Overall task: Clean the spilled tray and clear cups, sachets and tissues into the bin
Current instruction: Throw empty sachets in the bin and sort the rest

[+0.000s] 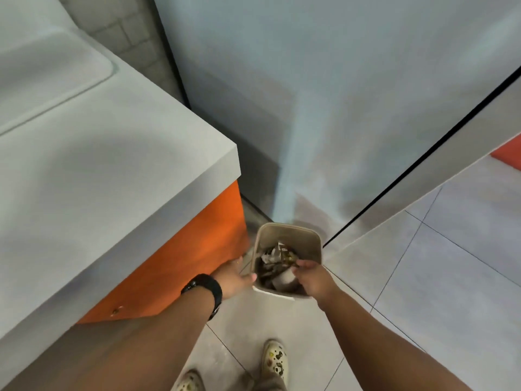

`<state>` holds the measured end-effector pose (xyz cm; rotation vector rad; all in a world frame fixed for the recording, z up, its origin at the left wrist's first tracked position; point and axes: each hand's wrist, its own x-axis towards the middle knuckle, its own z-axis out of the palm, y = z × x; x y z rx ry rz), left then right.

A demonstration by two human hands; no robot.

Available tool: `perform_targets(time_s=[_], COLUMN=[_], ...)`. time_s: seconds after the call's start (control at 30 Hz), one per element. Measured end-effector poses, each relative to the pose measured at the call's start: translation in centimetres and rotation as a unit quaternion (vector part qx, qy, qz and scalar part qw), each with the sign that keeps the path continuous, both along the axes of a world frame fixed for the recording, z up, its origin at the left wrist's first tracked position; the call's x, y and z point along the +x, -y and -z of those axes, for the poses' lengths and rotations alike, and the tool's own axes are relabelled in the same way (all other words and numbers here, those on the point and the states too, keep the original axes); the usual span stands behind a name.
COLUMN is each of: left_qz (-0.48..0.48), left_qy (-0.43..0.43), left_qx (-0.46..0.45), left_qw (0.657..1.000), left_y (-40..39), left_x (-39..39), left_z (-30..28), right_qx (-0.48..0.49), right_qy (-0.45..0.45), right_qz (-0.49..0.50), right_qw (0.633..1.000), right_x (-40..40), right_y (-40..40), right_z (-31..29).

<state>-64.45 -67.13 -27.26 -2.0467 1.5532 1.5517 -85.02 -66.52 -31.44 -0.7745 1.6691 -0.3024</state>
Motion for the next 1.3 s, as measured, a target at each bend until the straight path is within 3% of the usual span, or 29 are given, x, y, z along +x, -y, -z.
perform_targets(time_s=[0.23, 0.37, 0.6, 0.83, 1.13, 1.3], left_qz=[-0.078, -0.157, -0.248, -0.363, -0.414, -0.461], left_qy=[-0.007, -0.049, -0.033, -0.010, 0.039, 0.063], left_qx=[-0.102, -0.167, -0.283, -0.333, -0.327, -0.337], left_qw=[0.992, 0.972, 0.926, 0.870, 0.848, 0.819], left_y=[-1.3, -3.2, -7.9, -13.6, -21.0, -26.0], left_x=[3.8, 6.9, 12.9, 19.9, 31.8, 40.1], left_z=[-8.2, -13.5, -19.8, -21.6, -22.8, -22.7], right_qx=[-0.094, -0.176, -0.280, -0.288, -0.287, -0.285], right_qy=[0.062, 0.096, 0.125, 0.149, 0.138, 0.140], right_qz=[-0.076, -0.164, -0.260, -0.338, -0.413, -0.430], right_qw=[0.991, 0.966, 0.916, 0.884, 0.854, 0.845], right_x=[5.8, 11.0, 19.4, 27.4, 40.3, 47.8], right_y=[3.0, 3.6, 2.5, -0.3, -6.3, -9.9], right_z=[-7.0, -13.7, -21.3, -24.0, -25.6, -26.0])
